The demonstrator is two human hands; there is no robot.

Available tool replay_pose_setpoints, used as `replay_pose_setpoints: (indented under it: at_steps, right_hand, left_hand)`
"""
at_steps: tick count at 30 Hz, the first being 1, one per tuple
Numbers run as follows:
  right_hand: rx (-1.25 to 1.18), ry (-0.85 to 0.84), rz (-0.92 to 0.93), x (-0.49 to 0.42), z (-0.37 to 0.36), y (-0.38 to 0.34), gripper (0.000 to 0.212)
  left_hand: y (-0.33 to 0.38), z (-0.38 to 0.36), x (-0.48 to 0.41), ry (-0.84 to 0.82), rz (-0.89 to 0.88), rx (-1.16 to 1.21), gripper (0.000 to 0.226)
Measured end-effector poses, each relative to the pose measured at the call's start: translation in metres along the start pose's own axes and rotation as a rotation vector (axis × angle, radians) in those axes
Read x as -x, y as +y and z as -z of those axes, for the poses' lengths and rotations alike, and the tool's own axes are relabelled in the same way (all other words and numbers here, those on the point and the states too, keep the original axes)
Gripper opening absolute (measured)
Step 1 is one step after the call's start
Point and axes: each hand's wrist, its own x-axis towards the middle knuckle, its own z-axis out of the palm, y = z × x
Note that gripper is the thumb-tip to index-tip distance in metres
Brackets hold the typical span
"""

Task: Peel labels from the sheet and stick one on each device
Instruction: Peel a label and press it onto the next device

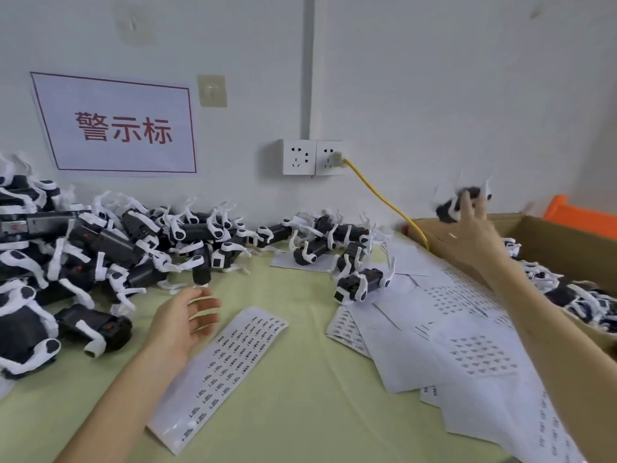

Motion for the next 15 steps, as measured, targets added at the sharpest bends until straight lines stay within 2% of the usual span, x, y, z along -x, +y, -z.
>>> replay_pose_setpoints:
  at_steps: [1, 3, 5, 7, 10, 15]
  right_hand:
    - [0.179, -0.229, -0.075, -0.006, -0.007, 0.010, 0.081]
    - [0.387, -0.544, -0.056, 0.003, -0.020, 0.014, 0.071]
    - [0.369, -0.667, 0.031, 0.021, -0.032, 0.002, 0.047]
    - [0.305, -0.649, 0.097, 0.036, -0.044, -0.013, 0.039]
    - [0.255, -0.501, 0.166, 0.049, -0.052, -0.044, 0.039]
    - [-0.022, -0.326, 0.228, 0.072, -0.038, -0.119, 0.023]
  left_hand:
    - [0.000, 0.000, -0.001, -0.002, -0.003, -0.005, 0.021]
    - [-0.001, 0.002, -0.003, -0.012, -0.011, -0.014, 0.021]
    - [-0.002, 0.002, -0.003, -0.012, -0.010, -0.016, 0.020]
    - [-0.002, 0.000, -0.001, -0.011, -0.006, -0.018, 0.019]
    - [0.000, -0.002, 0.003, -0.007, -0.007, -0.023, 0.019]
    - [0.006, -0.005, 0.012, -0.002, 0.007, -0.006, 0.020]
